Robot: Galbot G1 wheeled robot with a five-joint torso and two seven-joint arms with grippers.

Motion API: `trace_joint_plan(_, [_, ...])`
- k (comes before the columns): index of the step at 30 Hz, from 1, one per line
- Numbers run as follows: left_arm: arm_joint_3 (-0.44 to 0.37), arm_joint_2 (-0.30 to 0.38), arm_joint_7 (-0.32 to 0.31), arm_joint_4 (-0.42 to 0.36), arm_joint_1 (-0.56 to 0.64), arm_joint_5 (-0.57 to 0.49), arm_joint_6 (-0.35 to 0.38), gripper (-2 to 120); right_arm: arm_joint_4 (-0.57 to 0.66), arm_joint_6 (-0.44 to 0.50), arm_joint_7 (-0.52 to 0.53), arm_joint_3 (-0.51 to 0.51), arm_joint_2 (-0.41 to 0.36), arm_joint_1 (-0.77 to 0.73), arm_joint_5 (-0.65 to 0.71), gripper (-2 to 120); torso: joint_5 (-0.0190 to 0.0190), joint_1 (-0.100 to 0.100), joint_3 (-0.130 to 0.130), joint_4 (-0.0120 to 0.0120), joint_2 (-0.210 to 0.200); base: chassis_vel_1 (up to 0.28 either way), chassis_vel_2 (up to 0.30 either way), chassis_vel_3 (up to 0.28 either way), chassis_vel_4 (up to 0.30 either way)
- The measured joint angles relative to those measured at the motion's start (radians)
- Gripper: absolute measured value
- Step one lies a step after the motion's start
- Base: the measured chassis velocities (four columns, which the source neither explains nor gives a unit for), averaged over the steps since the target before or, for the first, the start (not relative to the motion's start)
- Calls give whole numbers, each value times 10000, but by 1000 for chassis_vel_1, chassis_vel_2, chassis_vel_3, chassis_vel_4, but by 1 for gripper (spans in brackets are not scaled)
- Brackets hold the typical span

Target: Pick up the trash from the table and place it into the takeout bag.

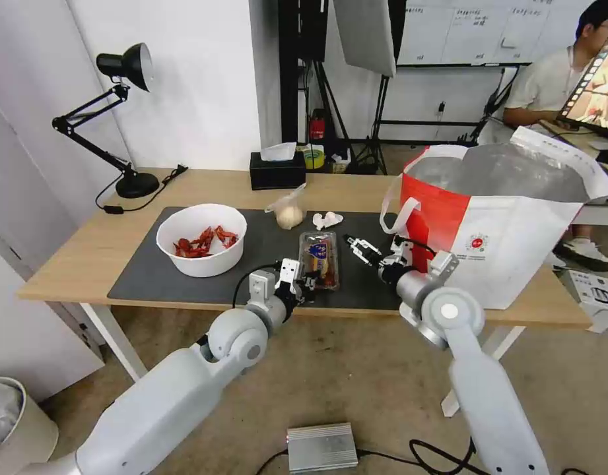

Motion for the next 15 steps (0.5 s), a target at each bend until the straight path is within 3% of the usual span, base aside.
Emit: trace_joint_plan(15, [-94,13,10,-12,102,5,-186,0,-1130,-379,693,-374,533,1124,405,100,0,-1,0,0,-1,0,0,0,0])
